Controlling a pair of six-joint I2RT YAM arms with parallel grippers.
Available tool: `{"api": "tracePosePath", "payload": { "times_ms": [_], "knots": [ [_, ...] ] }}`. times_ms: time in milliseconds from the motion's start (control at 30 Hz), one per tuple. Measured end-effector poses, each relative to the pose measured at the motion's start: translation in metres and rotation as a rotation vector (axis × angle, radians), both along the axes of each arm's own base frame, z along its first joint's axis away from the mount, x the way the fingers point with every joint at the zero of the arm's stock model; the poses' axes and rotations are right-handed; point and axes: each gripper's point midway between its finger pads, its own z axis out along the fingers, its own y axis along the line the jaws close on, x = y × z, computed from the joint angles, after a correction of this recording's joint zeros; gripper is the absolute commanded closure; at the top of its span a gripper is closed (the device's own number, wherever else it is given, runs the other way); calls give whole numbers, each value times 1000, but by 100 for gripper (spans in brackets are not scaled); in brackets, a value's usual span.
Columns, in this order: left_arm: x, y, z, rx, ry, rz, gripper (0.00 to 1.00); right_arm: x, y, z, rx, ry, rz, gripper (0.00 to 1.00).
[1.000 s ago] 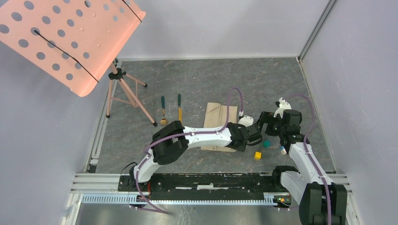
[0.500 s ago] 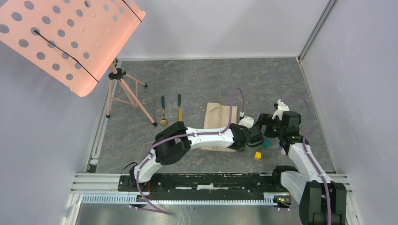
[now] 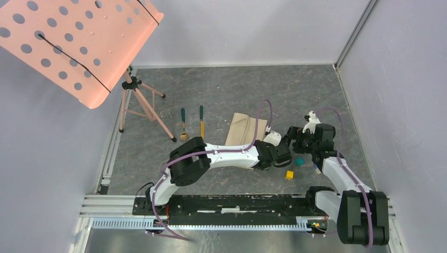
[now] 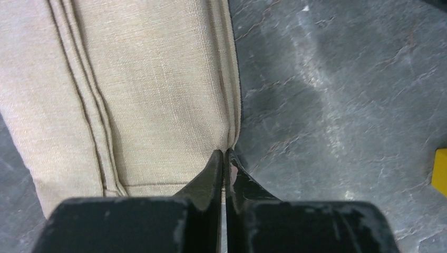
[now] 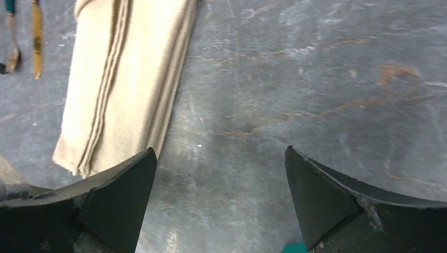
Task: Fold the napkin into a case and place the utensils inside
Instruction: Pick up the 2/3-rectangle-folded napkin at the center of the board.
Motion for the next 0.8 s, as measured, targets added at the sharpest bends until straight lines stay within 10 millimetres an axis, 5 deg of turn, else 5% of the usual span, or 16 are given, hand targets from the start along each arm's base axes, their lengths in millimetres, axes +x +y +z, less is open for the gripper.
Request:
{"api": "tracePosePath", "payload": {
  "times_ms": [367,600,800],
  "knots": [
    [0,13,46,-56,-42,-26,98,8,67,6,255,13,93,7],
    [0,15,55,-68,-48,-33,98,8,93,-1,383,69,73,11],
    [0,15,58,-73,-50,-36,98,12,98,-3,424,68,41,26]
  ]
}}
